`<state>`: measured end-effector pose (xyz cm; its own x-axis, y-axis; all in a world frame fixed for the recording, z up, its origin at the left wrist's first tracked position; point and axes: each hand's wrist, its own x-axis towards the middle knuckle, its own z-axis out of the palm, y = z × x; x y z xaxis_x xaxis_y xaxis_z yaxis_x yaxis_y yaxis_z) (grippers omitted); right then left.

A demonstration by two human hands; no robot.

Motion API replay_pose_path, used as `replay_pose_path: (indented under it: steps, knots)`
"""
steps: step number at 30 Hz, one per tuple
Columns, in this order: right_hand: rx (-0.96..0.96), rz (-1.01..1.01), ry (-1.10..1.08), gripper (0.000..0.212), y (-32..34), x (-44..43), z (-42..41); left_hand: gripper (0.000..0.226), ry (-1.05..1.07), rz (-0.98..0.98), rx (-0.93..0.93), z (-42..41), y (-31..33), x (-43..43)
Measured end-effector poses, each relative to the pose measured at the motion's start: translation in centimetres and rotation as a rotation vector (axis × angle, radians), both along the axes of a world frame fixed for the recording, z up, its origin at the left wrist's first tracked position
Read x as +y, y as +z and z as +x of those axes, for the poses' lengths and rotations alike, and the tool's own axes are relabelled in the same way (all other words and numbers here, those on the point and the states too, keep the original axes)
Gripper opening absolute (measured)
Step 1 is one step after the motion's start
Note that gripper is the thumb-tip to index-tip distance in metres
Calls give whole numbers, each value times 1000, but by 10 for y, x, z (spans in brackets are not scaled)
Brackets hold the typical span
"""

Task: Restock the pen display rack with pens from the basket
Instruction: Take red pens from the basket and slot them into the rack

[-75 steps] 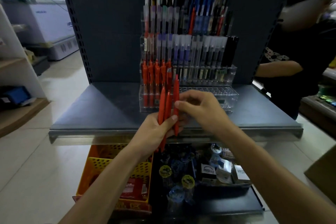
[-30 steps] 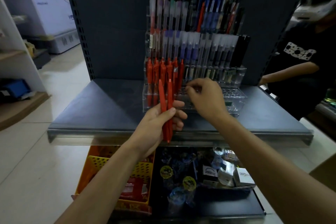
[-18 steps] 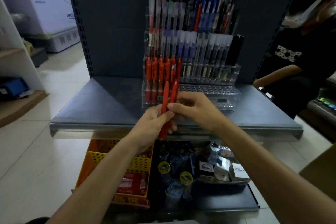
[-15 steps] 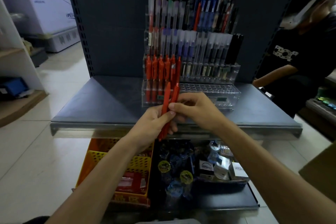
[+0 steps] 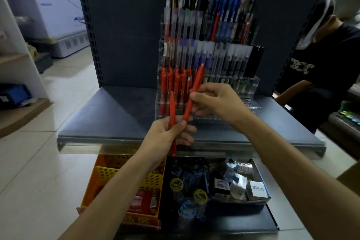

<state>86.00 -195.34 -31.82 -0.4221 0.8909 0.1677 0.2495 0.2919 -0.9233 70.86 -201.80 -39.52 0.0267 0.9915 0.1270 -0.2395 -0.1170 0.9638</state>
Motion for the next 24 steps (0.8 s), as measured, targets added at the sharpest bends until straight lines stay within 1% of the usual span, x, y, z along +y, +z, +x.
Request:
replay_pose_path:
  steps: [2,3,5,6,8,10,13,15,17,20,24]
  knots:
    - [1,23,-11,16,1,3,-3,21,30,-2,-37,1,0,3]
    - [25,52,-57,12,2,6,-4,21,40,-8,-62,1,1,4]
    - [82,139,-204,3,4,14,-4,22,61,-15,-109,0,2,6]
    - [92,184,-276,4,5,19,-3,23,75,-11,-118,-1,3,7]
    - [43,259,-366,8,3,27,-2,22,105,10,-123,-3,4,7]
    - [-31,307,-400,11,-4,33,-1,18,131,37,-144,-5,6,8]
    - [-66,324,-428,15,-11,40,-1,17,166,79,-149,-7,9,8]
    - [-93,325,-428,14,-15,44,-5,17,196,86,-123,-9,10,11]
    - [-192,345,-418,13,-21,48,-9,16,225,69,-112,-10,10,14]
    - [-331,328,-388,15,-30,48,-17,17,229,49,-143,-12,8,17]
    - [-513,443,-524,22,-41,49,-21,17,198,63,-114,-11,7,17]
